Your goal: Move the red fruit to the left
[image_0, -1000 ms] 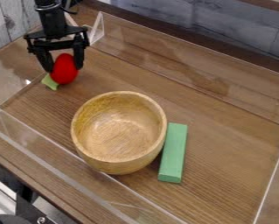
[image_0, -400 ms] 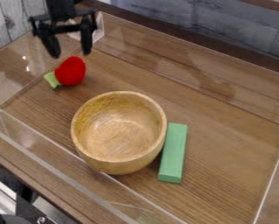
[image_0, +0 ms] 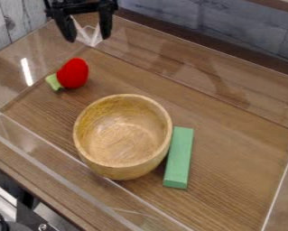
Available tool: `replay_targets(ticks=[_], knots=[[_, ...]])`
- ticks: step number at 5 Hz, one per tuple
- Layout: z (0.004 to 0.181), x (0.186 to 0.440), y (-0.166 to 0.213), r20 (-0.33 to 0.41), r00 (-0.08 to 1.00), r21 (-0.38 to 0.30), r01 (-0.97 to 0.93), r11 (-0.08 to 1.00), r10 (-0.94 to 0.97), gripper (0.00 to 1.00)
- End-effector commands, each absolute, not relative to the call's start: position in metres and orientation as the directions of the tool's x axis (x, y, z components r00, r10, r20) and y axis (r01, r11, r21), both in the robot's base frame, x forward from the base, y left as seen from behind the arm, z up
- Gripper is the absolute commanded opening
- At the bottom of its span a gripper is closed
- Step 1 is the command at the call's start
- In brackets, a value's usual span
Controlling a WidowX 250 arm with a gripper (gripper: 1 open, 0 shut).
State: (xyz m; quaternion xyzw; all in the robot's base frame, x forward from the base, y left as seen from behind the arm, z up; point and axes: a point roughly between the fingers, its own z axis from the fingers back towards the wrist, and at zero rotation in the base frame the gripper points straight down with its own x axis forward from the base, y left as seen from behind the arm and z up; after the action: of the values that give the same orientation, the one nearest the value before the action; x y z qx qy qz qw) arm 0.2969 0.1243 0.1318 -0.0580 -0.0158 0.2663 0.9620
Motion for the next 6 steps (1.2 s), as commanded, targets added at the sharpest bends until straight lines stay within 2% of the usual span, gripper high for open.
replay_targets(ticks=[1, 3, 5, 6], knots=[[0.153, 0.294, 0.116, 0.064, 0.868, -0.128, -0.483, 0.866, 0.493, 1.00], [0.149, 0.289, 0.085, 0.068, 0.914, -0.132, -0.389, 0.912, 0.400, 1.00], [0.137, 0.301, 0.014, 0.081, 0.969, -0.125, -0.224, 0.967, 0.235, 1.00], [0.137, 0.304, -0.014, 0.101, 0.983, -0.117, -0.142, 0.983, 0.154, 1.00]])
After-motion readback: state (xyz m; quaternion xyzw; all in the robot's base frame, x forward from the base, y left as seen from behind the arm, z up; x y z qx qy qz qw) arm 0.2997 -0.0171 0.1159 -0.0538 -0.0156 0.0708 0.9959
